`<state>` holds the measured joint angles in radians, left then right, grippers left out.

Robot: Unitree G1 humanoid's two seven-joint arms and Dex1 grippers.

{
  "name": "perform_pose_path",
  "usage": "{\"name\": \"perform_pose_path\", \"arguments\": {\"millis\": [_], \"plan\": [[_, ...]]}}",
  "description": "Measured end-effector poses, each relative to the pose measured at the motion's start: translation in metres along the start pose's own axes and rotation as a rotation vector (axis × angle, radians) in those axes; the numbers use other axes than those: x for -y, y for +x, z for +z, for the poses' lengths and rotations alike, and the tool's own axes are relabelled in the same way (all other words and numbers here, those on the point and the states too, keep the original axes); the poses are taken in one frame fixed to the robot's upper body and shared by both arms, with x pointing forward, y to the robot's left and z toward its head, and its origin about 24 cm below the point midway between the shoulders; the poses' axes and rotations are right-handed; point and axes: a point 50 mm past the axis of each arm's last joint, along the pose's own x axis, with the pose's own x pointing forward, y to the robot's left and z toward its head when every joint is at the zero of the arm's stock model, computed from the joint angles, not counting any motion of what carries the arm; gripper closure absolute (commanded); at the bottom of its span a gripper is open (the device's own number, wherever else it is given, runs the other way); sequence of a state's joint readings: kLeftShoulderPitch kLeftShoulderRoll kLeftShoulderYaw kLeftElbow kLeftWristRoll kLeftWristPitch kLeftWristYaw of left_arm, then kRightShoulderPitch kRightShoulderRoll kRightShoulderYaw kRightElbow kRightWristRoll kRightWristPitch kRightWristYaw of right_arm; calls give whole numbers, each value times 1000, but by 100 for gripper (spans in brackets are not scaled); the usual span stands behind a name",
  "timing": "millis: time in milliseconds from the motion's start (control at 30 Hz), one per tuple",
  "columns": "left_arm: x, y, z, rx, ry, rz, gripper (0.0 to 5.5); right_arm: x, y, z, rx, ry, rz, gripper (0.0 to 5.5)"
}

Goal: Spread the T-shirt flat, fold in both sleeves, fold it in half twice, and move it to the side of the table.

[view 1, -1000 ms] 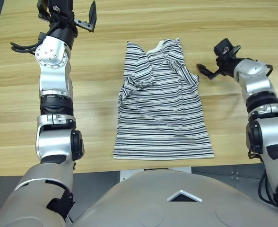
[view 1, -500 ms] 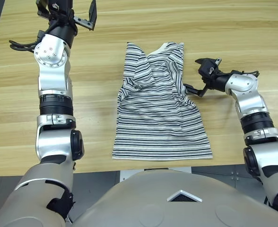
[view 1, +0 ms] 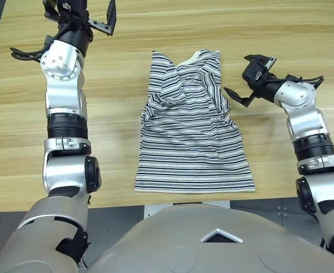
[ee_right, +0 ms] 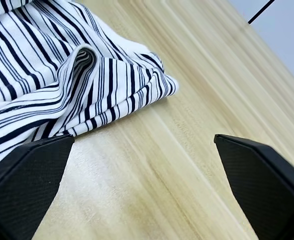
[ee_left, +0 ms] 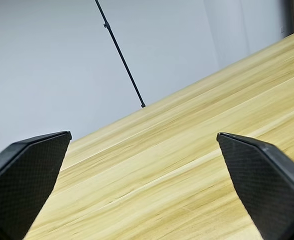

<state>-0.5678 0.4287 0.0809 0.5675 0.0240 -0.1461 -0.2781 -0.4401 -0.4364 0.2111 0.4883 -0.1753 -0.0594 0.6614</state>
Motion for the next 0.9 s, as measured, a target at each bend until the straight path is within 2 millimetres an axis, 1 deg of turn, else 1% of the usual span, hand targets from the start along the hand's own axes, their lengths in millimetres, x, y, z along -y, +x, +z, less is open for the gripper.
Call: {"name": "perform_pose_path", "arguments": {"millis": [67, 233, 333, 500, 600, 667, 900], "plan": [[0, 0, 0, 0, 0, 0, 0, -1, 2, 2, 8, 0, 10, 31], [0, 0, 0, -2, -1, 0, 0, -11, 10, 8, 30, 8, 61, 31], [1, 0, -3, -13, -4, -1, 0, -12, 14, 8, 25, 11, 70, 31], [4, 0, -6, -26, -13, -8, 0, -1, 23, 7, 4, 25, 27, 31], [5, 0, -8, -34, -16, -10, 0, 6, 25, 6, 1, 31, 9, 31], [5, 0, -9, -38, -17, -10, 0, 4, 26, 5, 3, 40, 19, 31], [6, 3, -7, -28, -21, -13, 0, -7, 36, 15, 49, 54, 75, 31]]}}
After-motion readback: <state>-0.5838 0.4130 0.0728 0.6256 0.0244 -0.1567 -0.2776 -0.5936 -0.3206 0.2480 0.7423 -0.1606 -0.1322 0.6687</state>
